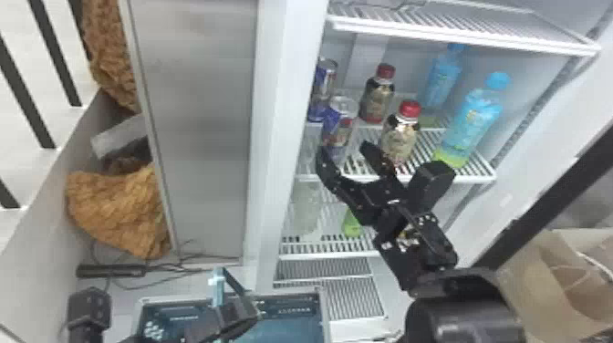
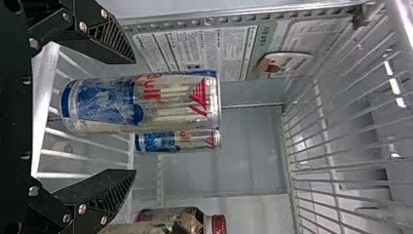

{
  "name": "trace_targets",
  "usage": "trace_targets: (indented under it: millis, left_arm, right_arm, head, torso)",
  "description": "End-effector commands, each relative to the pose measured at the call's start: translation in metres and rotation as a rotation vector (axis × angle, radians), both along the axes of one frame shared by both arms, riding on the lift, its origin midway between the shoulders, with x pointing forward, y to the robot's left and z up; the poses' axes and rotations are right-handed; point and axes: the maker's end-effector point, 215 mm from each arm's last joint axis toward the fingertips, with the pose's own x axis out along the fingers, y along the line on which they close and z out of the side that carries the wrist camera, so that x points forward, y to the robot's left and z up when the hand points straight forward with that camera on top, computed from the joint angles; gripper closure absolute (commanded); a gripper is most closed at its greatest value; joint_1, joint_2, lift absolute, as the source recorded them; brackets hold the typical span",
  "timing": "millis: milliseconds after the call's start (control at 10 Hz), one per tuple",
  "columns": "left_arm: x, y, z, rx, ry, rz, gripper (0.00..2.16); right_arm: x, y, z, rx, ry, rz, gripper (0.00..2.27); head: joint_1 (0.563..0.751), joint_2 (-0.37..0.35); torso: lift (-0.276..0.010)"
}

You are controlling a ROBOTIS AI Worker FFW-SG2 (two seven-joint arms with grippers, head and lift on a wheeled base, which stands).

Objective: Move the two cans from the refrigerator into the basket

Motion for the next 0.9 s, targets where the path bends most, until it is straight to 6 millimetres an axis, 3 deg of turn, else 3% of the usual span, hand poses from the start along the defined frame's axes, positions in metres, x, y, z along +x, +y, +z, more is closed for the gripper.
trace_targets:
  millis: [0,200,600,800]
  left_arm:
    - [0.000,0.000,0.000,0.000,0.000,-0.001,1.19]
    - [-0.001,-0.001,0.000,-0.001,0.001,-0.002,1.19]
    - [-0.002,0.000,-0.002,-0.001,0.006,-0.003,1.19]
    - [-0.002,0.000,-0.002,0.000,0.005,-0.001,1.19]
  right_arm:
    - [0.013,0.015,-0.001,0.003,0.004,0.027,0.26]
    - [0.026,0.028,0.003,0.006,0.000,0.049,0.26]
    - [0.034,0.026,0.006,-0.001,-0.003,0.034,0.33]
    - [0.037,0.025,0.005,0.013,0.002,0.035,0.98]
  head:
    - [0.695,-0.212]
    - [0.695,-0.182]
    - [0.695,-0.168]
    - [0.695,-0.168]
  torso:
    - [-0.031]
    - [-0.031]
    - [-0.031]
    - [-0.031]
